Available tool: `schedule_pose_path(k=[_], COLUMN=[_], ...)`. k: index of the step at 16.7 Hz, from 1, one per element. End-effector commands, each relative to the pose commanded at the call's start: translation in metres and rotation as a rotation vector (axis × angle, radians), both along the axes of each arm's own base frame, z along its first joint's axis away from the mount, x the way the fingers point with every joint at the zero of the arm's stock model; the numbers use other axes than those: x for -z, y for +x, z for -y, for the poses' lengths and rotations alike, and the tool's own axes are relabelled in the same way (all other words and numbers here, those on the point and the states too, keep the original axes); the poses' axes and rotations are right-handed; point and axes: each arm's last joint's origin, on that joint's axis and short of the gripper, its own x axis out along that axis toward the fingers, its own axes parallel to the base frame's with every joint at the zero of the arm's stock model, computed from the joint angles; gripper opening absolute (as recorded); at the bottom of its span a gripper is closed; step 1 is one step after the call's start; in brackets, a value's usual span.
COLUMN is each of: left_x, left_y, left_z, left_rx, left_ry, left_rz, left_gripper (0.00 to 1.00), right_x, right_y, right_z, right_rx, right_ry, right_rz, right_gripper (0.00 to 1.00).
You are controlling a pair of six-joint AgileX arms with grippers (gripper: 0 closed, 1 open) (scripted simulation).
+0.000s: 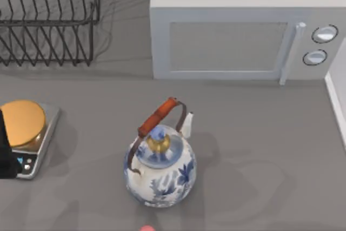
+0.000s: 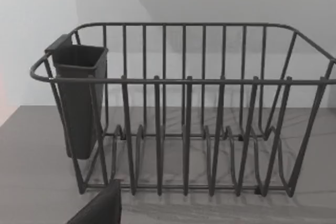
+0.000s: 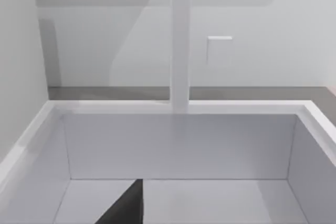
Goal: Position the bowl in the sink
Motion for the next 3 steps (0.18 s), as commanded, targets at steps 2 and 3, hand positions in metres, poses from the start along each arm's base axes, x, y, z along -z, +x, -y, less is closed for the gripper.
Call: schedule_pose_path(k=[2,3], left_x=[0.0000,0.0000], left_y=[0.0000,0.0000], left_z=[0.0000,0.0000], left_rx=[0.000,0.000], left_ry=[0.000,0.000], left_rz=[0.000,0.000], left_gripper=[1.00,1.00], right_x=[0.0000,0.0000], right_y=[0.0000,0.0000], right_z=[0.0000,0.0000], right_rx=[0.000,0.000], right_ry=[0.000,0.000], right_rz=[0.000,0.000], right_gripper=[1.00,1.00])
